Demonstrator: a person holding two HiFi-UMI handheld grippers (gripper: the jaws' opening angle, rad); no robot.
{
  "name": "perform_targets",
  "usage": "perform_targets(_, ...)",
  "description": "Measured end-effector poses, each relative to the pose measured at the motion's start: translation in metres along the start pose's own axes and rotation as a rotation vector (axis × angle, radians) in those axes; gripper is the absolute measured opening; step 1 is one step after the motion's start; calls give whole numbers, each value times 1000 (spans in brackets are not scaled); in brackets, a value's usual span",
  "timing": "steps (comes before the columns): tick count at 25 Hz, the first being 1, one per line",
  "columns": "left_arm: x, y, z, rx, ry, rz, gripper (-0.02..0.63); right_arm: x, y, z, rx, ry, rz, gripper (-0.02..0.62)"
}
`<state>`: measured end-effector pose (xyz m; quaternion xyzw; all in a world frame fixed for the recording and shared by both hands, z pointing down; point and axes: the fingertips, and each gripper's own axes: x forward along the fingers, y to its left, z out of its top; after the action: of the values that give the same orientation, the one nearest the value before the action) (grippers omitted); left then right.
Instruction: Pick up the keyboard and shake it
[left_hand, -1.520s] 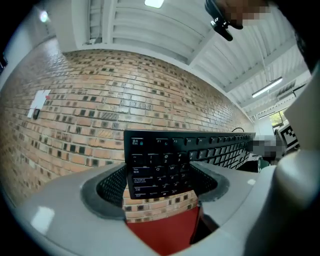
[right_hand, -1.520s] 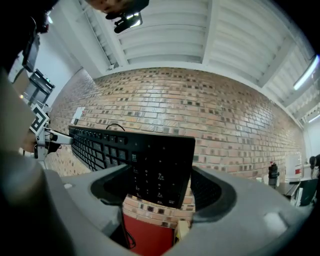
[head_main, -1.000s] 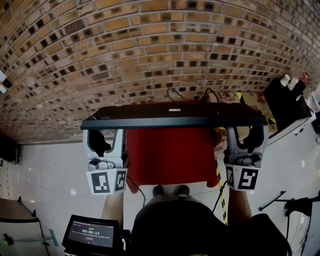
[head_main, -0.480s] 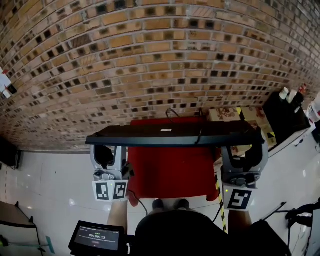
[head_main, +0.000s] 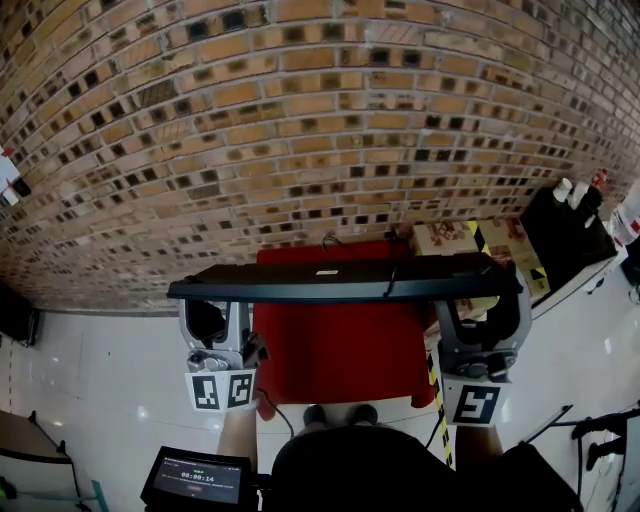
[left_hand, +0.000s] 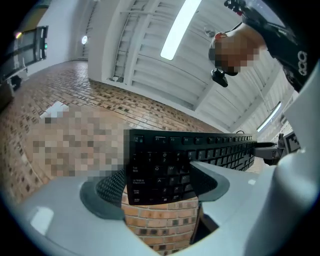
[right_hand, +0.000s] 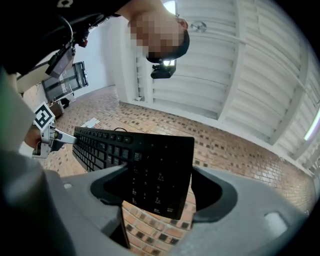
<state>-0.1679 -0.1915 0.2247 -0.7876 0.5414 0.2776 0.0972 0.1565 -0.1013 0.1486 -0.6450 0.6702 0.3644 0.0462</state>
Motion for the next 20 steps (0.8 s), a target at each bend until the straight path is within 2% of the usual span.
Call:
perform_targets(5,1,-5,-1,40,22,2,407,-3,-3,-17,60,43,-7,353)
perform_targets(11,8,-19,8,145,20,-33,407,-14,-8,-45,166,76,-47,353)
perform_targets(14,15,-28,17,186,3,-56,407,-25,-14,-60,168,100,-75,354)
perform_targets(16,19,-37,28,214,-26,-75,407,-30,-22,-58,176,71,-105,354)
perform_targets(20,28,-68,67,298,-139,-141,407,-40,-46,-36,213,-65,-203,357)
